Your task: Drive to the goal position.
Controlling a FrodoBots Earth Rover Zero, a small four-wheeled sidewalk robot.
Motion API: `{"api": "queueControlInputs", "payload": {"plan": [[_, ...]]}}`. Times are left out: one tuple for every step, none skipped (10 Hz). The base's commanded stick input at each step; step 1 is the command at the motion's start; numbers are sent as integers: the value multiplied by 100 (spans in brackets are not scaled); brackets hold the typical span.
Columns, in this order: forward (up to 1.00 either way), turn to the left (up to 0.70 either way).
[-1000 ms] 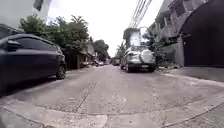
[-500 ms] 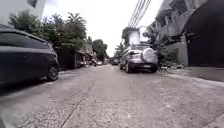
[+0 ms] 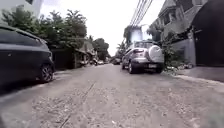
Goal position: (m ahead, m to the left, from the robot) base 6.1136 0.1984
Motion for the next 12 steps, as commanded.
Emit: {"api": "queueControlInputs", "payload": {"plan": [[100,0],[100,0],[100,0],[100,0],[100,0],[100,0],[100,5],[100,24],[100,2],[100,0],[100,0],[100,17]]}}
